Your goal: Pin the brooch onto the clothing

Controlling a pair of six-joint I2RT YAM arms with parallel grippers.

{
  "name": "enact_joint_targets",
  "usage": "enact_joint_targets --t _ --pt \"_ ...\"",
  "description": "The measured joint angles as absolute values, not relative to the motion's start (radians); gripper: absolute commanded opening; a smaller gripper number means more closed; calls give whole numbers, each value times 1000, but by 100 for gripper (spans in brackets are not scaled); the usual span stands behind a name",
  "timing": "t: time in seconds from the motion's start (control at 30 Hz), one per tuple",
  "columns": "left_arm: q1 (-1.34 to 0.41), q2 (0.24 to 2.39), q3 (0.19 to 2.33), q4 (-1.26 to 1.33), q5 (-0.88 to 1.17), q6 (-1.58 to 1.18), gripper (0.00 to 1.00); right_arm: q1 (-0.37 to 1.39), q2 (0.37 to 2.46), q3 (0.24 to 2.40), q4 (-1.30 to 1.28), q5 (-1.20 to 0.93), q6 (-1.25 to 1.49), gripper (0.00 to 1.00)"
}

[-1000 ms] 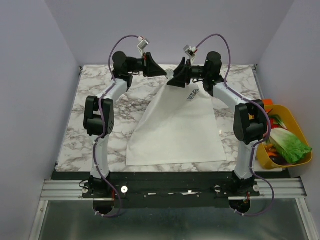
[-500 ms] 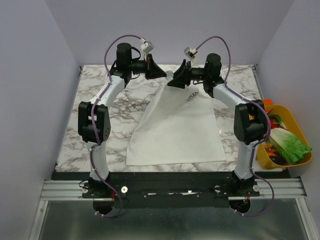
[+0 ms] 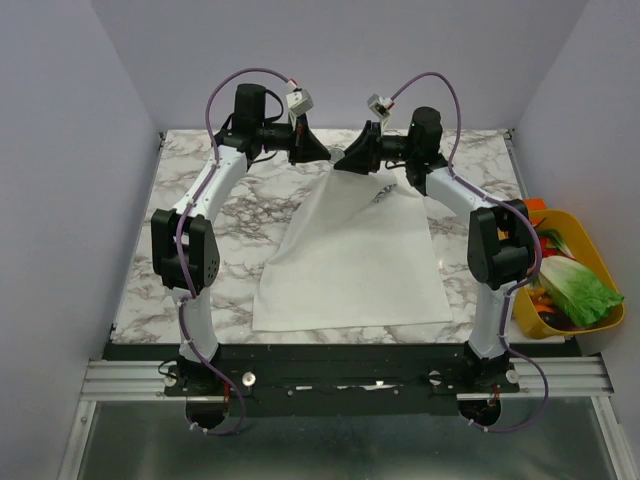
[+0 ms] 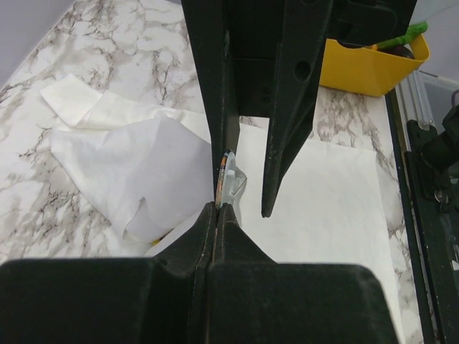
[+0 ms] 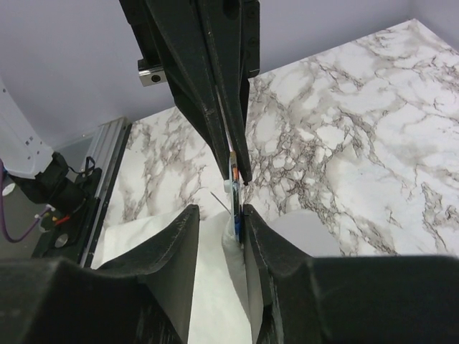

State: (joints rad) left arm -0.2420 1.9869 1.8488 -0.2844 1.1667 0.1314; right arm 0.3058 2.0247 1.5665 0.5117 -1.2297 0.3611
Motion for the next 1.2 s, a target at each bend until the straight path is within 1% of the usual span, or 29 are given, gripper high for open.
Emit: enact_joint_targets --t 0.23,0.5,0.53,0.67,0.77,0.83,0.87,0.97,1.1,1.13,1.17,1.2 --pt "-247 1989 1885 -417 1159 239 0 304 2023 1567 561 -1238 384 30" --pt "-247 1990 1891 -479 1151 284 0 300 2021 1567 585 -1250 395 31" --pt "-247 1990 1891 -482 1151 285 0 300 2021 1567 587 -1252 395 31" --pt "-249 1990 1895 -492 1148 286 0 299 2021 1557 612 -1268 409 47" --pt "-251 1993 1902 -500 1139 286 0 299 2019 1544 650 -1286 429 48" --pt "-251 1994 1904 -503 1138 285 0 299 2019 1538 667 -1292 437 46" --pt "-251 1994 1904 -505 1138 284 0 299 2019 1535 675 -1294 440 43" --pt "-251 1994 1904 -504 1139 282 0 298 2019 1530 690 -1295 446 40" --pt "-256 1994 1903 -495 1140 273 0 293 2019 1530 694 -1295 453 38" --pt "-257 1994 1903 -494 1140 272 0 292 2019 1530 694 -1295 455 37" --pt "-257 1994 1903 -493 1140 269 0 292 2019 1530 694 -1295 456 31" --pt "-257 1994 1903 -492 1141 265 0 292 2019 1530 695 -1294 456 31"
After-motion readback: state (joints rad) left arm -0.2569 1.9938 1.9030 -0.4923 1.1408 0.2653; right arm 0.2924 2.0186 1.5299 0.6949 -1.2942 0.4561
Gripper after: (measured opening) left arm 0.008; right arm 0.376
